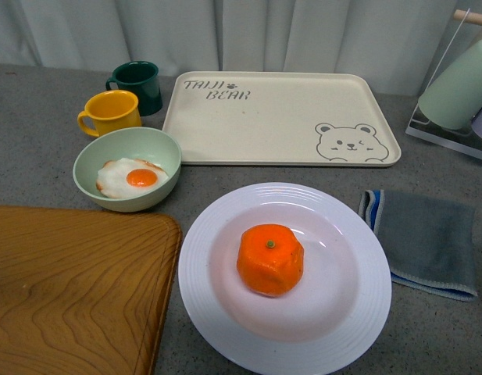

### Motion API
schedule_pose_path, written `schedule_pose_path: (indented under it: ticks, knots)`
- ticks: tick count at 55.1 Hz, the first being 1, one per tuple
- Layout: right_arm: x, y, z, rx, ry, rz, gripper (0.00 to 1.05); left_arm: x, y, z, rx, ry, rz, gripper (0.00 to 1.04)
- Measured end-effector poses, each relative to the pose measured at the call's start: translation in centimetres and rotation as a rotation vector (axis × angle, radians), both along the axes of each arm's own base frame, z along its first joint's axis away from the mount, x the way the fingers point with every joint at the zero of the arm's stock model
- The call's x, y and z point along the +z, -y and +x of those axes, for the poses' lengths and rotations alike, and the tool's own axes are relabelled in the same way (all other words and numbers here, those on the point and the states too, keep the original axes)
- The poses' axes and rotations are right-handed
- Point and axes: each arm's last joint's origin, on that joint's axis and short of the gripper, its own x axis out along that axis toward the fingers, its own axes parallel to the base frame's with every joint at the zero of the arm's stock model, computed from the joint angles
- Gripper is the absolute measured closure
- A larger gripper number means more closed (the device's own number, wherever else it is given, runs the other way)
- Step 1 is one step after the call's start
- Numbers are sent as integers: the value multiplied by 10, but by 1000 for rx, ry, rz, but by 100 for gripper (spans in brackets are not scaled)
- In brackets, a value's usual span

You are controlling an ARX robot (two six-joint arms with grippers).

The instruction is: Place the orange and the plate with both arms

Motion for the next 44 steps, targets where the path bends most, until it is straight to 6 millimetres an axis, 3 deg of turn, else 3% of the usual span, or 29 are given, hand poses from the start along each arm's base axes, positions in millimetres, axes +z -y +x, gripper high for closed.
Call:
schedule_pose_path:
  ticks: [19,44]
  knots:
    - [0,0,0,0,0,0,9,12,-16,-19,7,34,-3,101]
    - [0,0,0,0,0,0,9,19,-17,-37,6,54,-3,101]
